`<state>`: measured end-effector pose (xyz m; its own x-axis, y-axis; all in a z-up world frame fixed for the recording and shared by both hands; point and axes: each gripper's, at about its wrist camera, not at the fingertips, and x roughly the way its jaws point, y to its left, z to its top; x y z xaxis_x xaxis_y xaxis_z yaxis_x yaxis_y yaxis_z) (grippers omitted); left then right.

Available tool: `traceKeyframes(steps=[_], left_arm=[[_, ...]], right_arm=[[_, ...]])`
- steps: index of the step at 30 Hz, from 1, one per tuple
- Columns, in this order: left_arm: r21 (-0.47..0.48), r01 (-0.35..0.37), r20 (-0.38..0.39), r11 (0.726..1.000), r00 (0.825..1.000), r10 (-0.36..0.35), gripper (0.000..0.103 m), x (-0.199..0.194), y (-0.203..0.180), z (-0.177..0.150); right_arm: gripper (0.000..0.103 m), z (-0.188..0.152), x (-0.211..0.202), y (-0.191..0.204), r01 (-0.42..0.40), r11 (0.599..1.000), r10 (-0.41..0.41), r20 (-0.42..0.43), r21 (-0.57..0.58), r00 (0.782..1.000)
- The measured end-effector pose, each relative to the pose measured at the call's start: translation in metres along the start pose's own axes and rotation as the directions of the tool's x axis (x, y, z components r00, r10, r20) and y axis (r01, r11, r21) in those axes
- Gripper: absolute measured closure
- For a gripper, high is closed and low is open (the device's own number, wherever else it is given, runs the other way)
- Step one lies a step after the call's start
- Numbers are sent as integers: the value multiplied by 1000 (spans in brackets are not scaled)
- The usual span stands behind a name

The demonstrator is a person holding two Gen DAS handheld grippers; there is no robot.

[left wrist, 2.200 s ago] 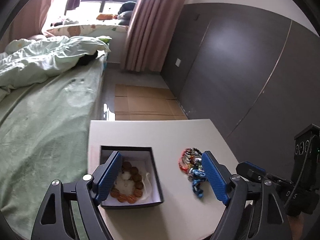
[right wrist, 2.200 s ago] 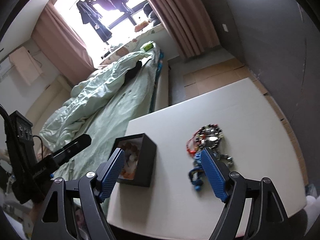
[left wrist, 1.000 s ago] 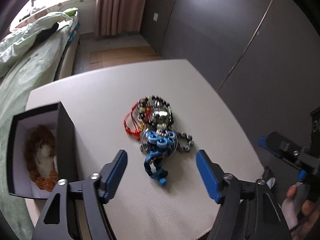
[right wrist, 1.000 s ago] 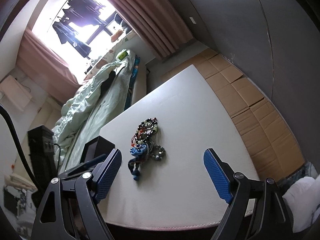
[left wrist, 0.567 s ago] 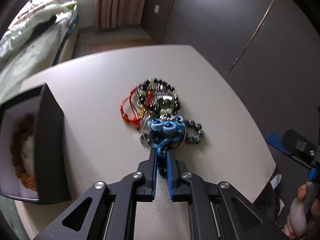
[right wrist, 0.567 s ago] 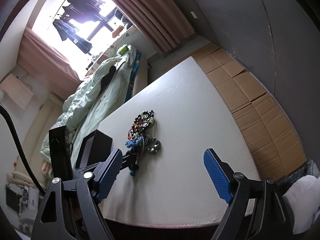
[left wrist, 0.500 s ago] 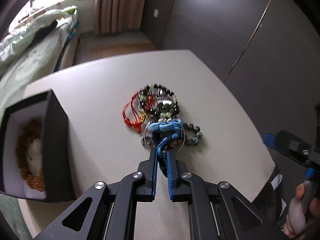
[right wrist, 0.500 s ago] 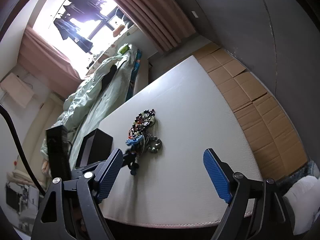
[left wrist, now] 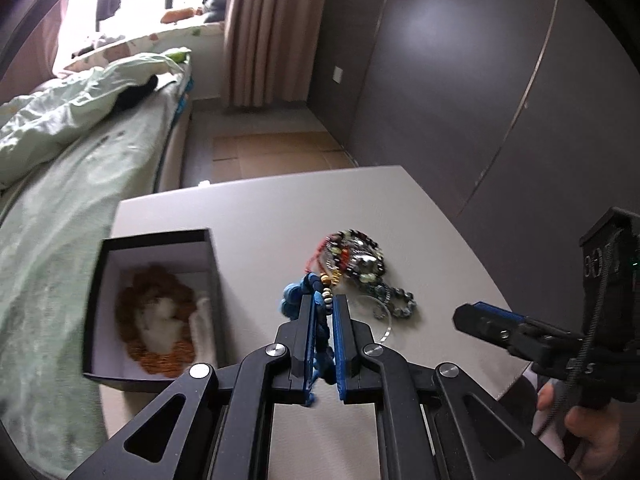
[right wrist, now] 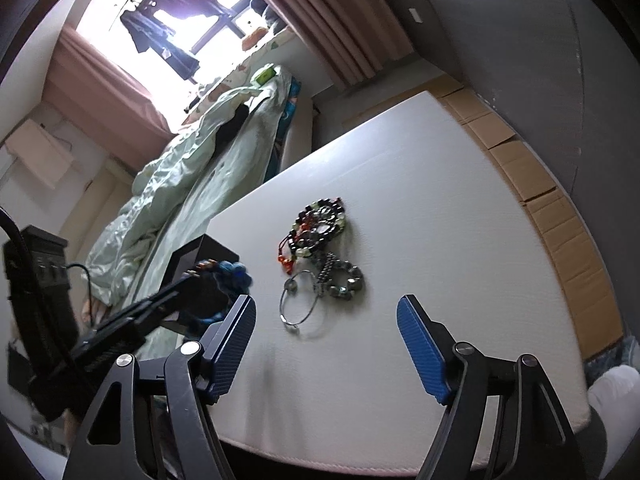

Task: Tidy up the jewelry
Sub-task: 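Lower the blue beaded piece into the black box and release it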

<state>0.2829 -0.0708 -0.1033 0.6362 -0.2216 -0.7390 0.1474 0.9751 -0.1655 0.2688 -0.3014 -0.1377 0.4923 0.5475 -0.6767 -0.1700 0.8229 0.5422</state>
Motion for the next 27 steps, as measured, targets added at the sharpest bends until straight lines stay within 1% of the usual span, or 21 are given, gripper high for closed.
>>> traceKeyframes(steps=[9, 18, 22, 24, 26, 27], left_arm=[[-44, -30, 34, 999, 999, 31, 94, -21, 30, 2], [-113, -61, 59, 992, 996, 68, 94, -33, 62, 0], [-140, -65, 54, 988, 996, 73, 94, -33, 72, -4], [-155, -63, 48, 986, 996, 72, 94, -30, 77, -6], [-166, -60, 46, 984, 997, 68, 94, -30, 80, -7], [-169, -59, 45, 984, 997, 68, 94, -29, 80, -7]], right_arm=[[28, 6, 35, 21, 17, 997, -21, -58, -69, 998], [29, -9, 72, 43, 90, 975, -119, -136, -202, 984], [32, -10, 75, 47, 124, 962, -157, -122, -244, 980], [36, -7, 77, 46, 129, 961, -161, -118, -244, 980], [51, -4, 79, 46, 150, 954, -184, -112, -258, 977], [55, -2, 81, 47, 158, 952, -193, -111, -264, 975]])
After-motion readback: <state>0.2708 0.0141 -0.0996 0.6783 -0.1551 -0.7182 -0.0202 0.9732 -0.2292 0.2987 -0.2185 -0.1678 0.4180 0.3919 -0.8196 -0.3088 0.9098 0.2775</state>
